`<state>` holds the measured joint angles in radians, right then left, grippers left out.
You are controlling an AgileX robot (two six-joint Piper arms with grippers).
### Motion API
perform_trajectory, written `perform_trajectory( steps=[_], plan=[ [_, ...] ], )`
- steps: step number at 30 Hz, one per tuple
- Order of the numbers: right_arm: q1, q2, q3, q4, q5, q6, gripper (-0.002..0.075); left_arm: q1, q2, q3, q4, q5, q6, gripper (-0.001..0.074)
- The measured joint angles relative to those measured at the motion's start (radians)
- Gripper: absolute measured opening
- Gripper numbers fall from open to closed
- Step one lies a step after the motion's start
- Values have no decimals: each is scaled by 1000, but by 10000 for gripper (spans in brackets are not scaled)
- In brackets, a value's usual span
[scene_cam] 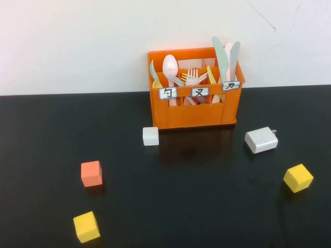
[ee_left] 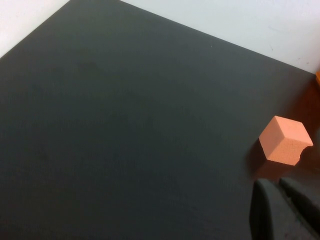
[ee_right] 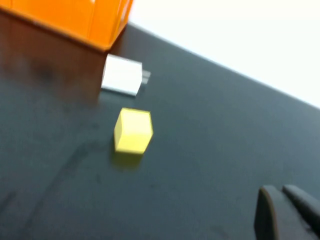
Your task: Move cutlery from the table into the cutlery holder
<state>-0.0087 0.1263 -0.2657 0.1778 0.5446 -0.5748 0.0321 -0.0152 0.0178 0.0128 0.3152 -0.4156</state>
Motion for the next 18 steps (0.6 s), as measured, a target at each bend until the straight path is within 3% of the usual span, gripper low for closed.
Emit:
perform_trajectory(
  steps=[18],
  plan=[
    [0, -138, 275, 59, -144, 2, -2, 0, 0, 0, 0, 1, 0, -1]
  ],
)
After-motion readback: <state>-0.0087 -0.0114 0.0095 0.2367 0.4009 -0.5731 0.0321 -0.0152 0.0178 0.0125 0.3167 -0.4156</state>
